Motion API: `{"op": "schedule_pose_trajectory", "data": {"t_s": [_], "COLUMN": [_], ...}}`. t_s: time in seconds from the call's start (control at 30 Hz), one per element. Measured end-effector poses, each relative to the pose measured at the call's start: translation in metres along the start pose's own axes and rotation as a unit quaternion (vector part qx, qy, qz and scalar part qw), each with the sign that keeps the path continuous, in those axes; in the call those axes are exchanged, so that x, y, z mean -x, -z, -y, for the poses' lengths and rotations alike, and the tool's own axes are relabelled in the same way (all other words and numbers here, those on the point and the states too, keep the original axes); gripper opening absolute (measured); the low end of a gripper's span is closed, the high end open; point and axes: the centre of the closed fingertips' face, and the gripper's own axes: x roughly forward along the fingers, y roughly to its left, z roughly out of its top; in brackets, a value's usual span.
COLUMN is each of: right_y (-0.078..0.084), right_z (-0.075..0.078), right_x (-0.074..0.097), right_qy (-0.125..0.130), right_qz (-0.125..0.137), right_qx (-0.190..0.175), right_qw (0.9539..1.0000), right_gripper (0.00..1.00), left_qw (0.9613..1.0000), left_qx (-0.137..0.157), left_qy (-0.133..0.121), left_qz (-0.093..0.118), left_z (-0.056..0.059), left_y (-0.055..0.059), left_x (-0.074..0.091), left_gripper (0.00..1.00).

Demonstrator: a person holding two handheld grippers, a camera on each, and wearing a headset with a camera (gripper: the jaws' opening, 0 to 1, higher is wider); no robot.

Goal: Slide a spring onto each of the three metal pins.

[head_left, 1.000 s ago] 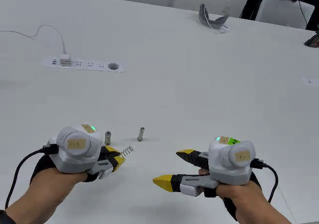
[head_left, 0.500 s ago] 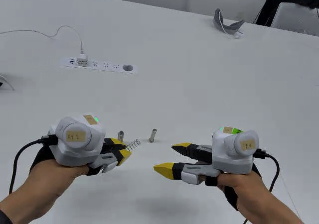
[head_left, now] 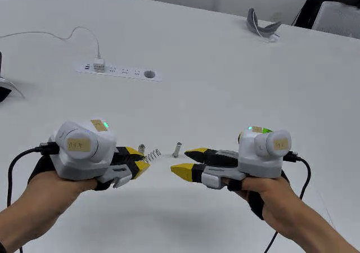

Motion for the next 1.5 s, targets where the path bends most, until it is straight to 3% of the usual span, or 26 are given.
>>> {"op": "schedule_pose_trajectory", "data": {"t_s": [0.33, 0.6, 0.8, 1.03, 1.3, 1.5], "right_y": [-0.015, -0.016, -0.018, -0.018, -0.028, -0.036], "right_z": [-0.021, -0.031, -0.029, -0.031, -0.036, -0.039], "right_x": [-0.018, -0.026, -0.028, -0.028, -0.023, -0.017], "right_qy": [-0.058, -0.091, -0.096, -0.104, -0.119, -0.127], "right_qz": [0.006, -0.005, -0.007, -0.015, -0.033, -0.075], "right_qx": [-0.025, -0.037, -0.042, -0.044, -0.011, 0.059], "right_qw": [0.998, 0.9951, 0.9945, 0.9935, 0.9923, 0.9874], "right_gripper": [0.31, 0.24, 0.16, 0.14, 0.13, 0.12], "left_qw": [0.9997, 0.9994, 0.9993, 0.9991, 0.9988, 0.9979], "left_qx": [-0.017, -0.024, -0.027, -0.031, -0.027, -0.025], "left_qy": [0.014, 0.022, 0.022, 0.028, 0.036, 0.048], "left_qz": [0.009, 0.011, 0.009, 0.008, 0.018, 0.034], "left_z": [0.007, 0.014, 0.012, 0.011, 0.011, 0.015], "left_y": [-0.01, -0.013, -0.012, -0.01, -0.014, -0.023], "left_x": [0.003, 0.005, 0.007, 0.006, 0.005, 0.0], "left_gripper": [0.1, 0.1, 0.1, 0.1, 0.09, 0.09]}}
